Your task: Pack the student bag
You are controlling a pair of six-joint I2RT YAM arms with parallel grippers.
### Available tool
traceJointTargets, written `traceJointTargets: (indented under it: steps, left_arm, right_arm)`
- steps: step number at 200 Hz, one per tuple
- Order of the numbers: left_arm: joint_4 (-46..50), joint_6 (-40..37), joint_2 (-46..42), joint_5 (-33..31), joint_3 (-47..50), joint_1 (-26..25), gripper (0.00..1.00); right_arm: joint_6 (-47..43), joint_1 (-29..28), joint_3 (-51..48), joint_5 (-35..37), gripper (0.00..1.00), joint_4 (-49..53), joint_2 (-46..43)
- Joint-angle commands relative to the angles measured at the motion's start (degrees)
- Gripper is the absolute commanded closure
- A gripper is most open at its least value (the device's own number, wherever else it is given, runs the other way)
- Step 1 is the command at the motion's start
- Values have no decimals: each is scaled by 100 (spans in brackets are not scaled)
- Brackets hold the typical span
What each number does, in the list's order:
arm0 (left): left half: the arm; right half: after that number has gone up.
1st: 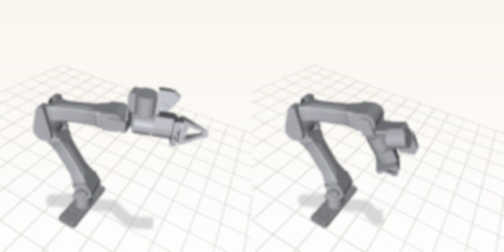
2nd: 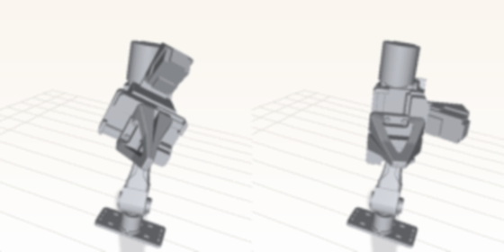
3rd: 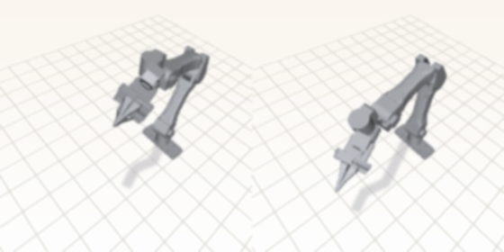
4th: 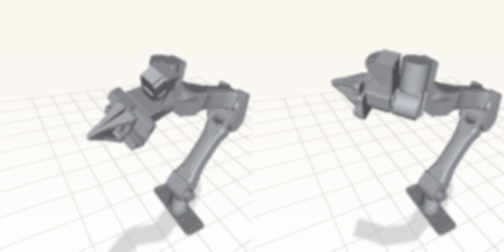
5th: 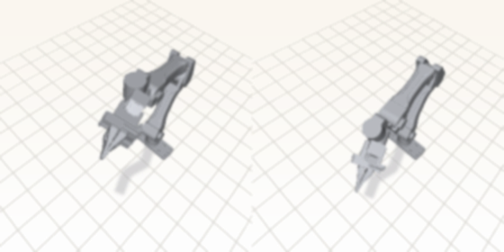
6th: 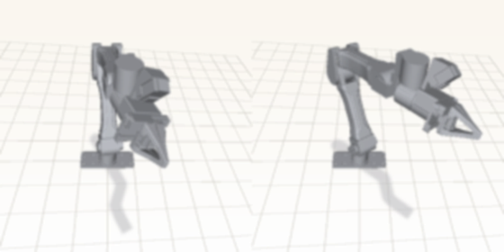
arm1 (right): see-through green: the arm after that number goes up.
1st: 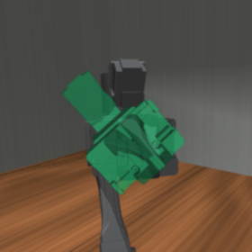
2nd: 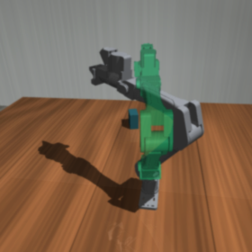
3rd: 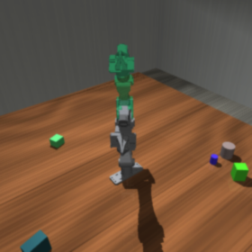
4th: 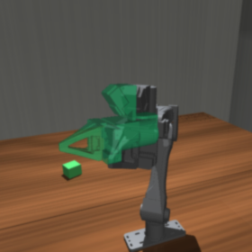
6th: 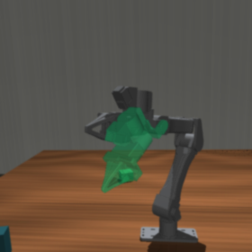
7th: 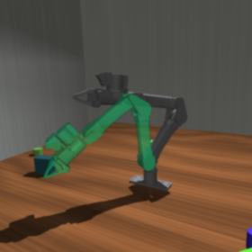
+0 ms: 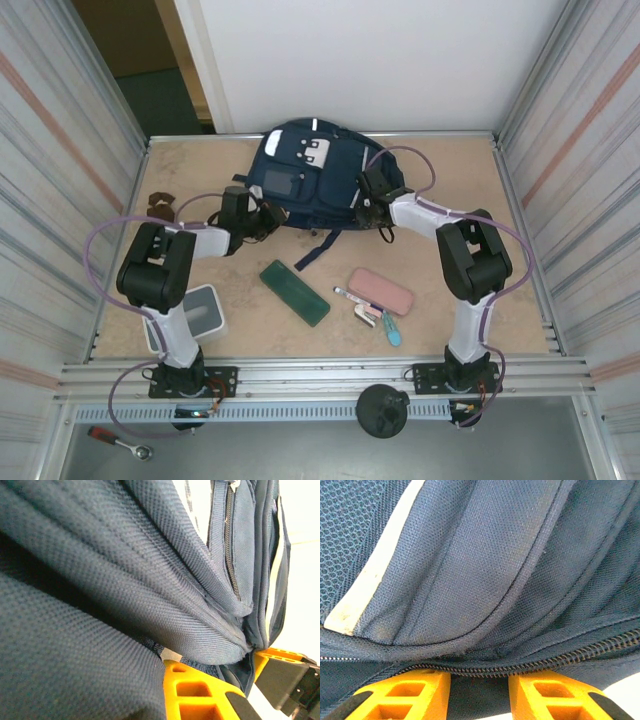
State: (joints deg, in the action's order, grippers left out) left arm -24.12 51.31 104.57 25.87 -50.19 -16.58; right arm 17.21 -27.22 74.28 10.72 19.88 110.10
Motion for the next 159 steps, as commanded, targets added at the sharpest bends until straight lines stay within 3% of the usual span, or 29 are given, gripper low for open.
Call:
traceJointTargets:
  steps: [1,76,123,159]
  left_arm:
    - [-225,45,-445,320,94,-100,100]
    - [-363,143,-594,147,203,-188,100]
    - [-292,108,-688,133,192,-212,100]
    - [-266,88,-737,147,183,-214,100]
  right_arm:
    - [-340,-264,-354,568,61,-408,-358]
    - [-525,-1629,-1527,1008,52,-1912,-1166]
    - [-382,-2380,-1697,1383,50,-2811,-690]
    - [-104,-2550,-1740,1723,54,-3414,-260]
